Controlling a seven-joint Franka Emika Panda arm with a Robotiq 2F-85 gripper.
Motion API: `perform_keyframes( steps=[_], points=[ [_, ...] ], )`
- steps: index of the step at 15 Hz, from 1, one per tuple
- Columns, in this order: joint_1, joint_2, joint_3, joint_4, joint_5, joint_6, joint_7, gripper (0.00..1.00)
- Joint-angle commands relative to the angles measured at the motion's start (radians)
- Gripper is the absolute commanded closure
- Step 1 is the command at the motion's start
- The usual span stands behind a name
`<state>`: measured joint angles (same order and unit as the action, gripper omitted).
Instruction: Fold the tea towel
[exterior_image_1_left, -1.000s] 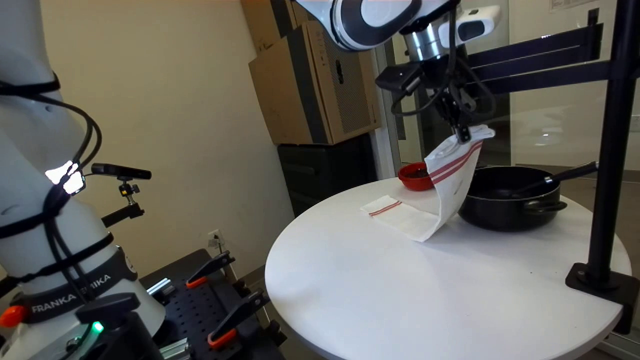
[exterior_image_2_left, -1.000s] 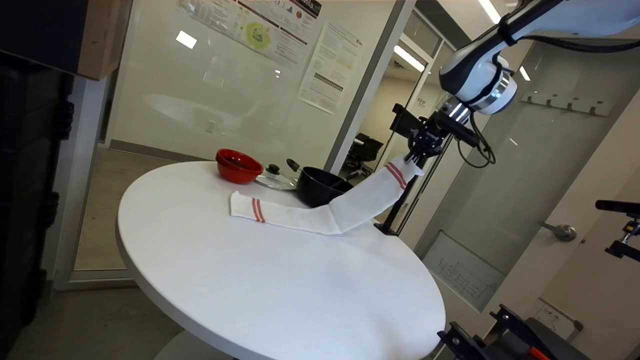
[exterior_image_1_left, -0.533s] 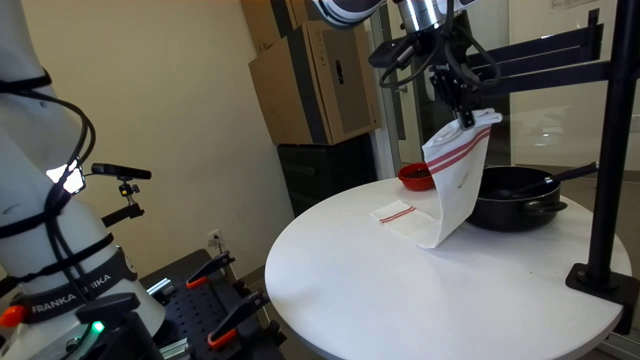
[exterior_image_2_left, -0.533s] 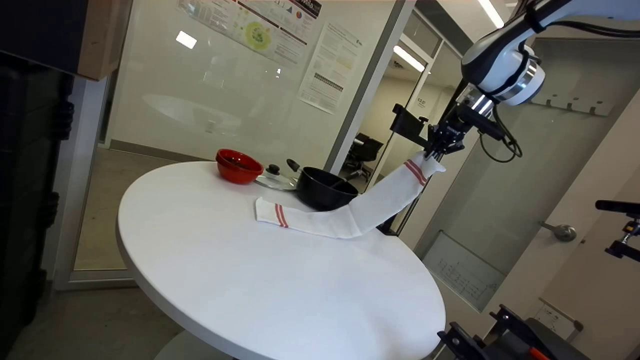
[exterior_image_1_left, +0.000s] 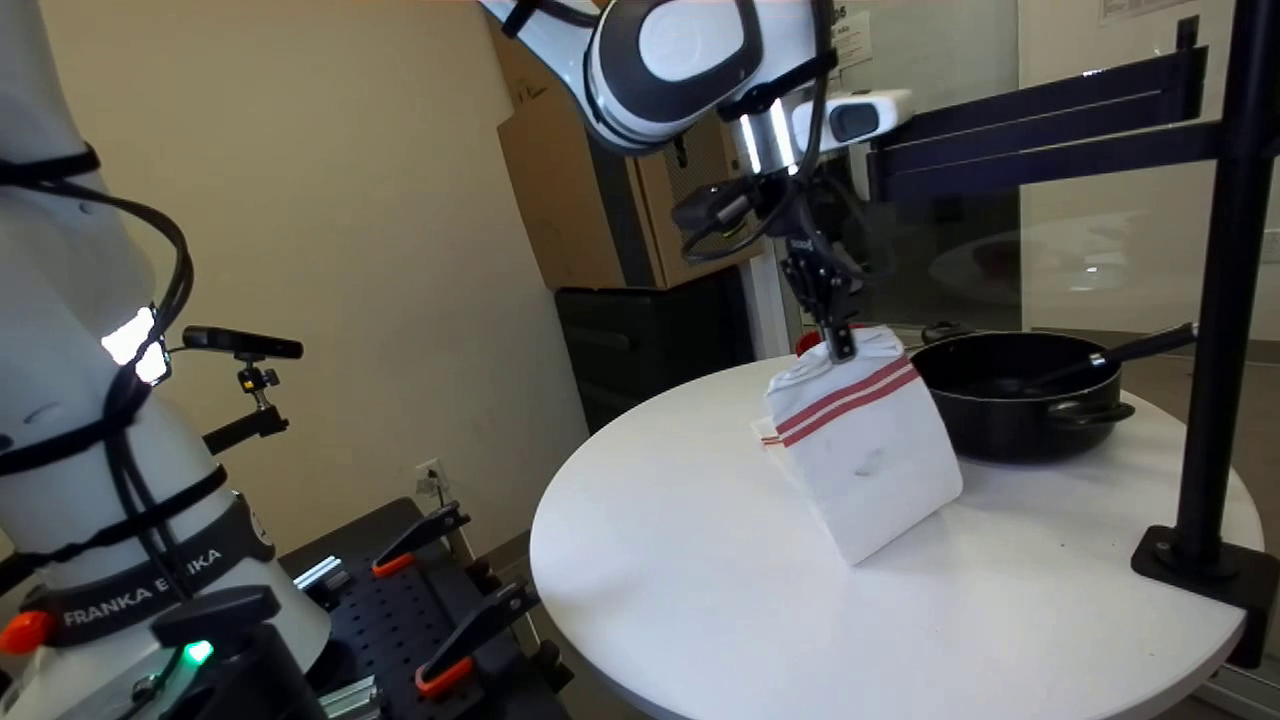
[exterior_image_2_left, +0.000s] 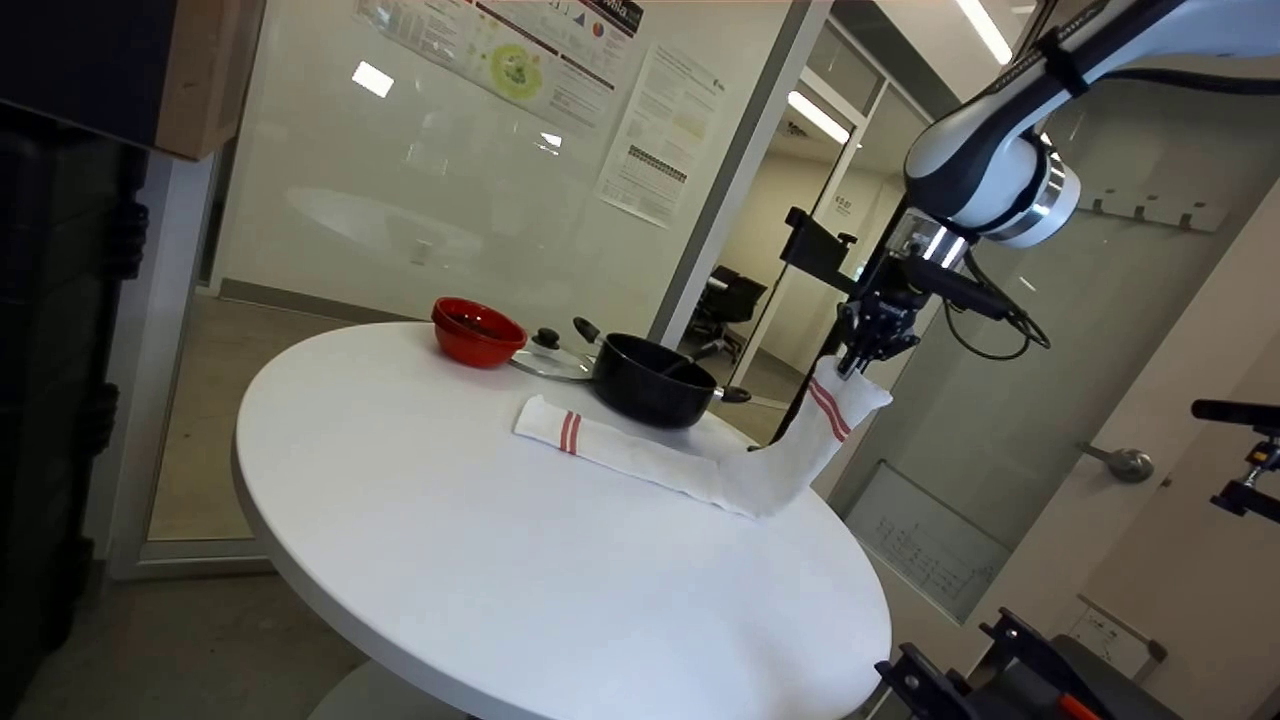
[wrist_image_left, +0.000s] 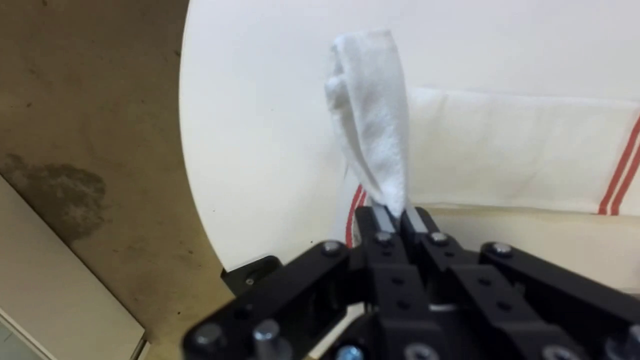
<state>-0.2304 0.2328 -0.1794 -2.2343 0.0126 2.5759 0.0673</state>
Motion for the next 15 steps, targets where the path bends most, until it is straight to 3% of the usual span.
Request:
perform_keyframes(
  steps=[1,8,15],
  points=[
    [0.084,-0.041,0.015,-0.081,-0.04,0.045,0.068,0.98],
    [0.212,-0.04,0.091,-0.06,0.007,0.085,0.187,0.98],
    [0.243,-0.02,0.109,0.012,0.025,0.089,0.3,0.98]
  ],
)
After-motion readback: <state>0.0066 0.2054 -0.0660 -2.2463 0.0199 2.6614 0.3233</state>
